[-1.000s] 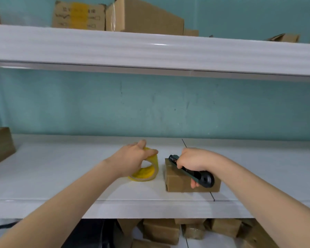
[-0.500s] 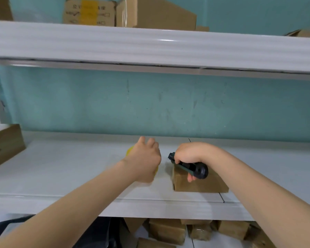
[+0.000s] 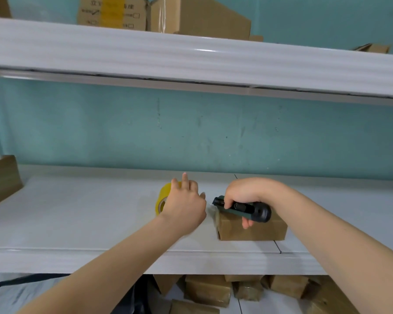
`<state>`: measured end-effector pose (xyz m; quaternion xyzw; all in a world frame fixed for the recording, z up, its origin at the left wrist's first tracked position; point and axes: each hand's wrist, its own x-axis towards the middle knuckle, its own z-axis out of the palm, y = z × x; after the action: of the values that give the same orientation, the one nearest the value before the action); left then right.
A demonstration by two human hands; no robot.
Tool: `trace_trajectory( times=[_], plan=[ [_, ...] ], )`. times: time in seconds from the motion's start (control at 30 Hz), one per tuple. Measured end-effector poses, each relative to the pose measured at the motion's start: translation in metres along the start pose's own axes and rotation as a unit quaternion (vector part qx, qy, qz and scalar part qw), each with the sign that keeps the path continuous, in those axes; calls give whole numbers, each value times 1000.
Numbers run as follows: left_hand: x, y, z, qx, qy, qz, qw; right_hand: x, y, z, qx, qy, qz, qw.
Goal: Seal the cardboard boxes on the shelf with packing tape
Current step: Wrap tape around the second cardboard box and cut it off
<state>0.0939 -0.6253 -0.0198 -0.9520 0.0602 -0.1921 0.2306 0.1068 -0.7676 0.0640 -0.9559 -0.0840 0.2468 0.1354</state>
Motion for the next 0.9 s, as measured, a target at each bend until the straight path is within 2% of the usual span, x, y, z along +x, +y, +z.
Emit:
trace_trajectory(
  times=[0.17, 0.27, 0.33, 0.43, 0.47, 0.53, 0.57, 0.6, 0.67, 0.77, 0.9],
  plan=[
    [1, -4, 2, -5, 2, 17, 1000, -10, 8, -11, -38, -46, -28, 998],
    [4, -10, 6, -21, 0, 15, 1000, -13, 13, -12, -31, -87, -43, 995],
    [5, -15, 12, -39, 4, 19, 999, -10, 19, -12, -3, -81, -54, 995],
    [2, -23, 20, -75, 8, 9, 997, -2, 38, -22, 151, 5, -68, 986],
    [0, -26, 22, -88, 15, 1, 996, 0, 47, -28, 224, 48, -76, 970],
    [-1, -30, 23, -122, 31, -17, 992, 5, 71, -40, 362, 139, -91, 917],
    [-2, -32, 23, -141, 37, -24, 989, 9, 85, -44, 401, 184, -81, 894],
    [-2, -33, 23, -156, 42, -29, 986, 14, 99, -45, 404, 224, -57, 885],
    [-2, -34, 22, -174, 44, -30, 983, 29, 127, -36, 342, 274, 12, 899],
    [-1, -33, 21, -172, 39, -26, 984, 51, 158, -11, 224, 282, 87, 929],
    [0, -32, 21, -156, 37, -20, 987, 69, 171, 10, 114, 275, 79, 951]
  ],
)
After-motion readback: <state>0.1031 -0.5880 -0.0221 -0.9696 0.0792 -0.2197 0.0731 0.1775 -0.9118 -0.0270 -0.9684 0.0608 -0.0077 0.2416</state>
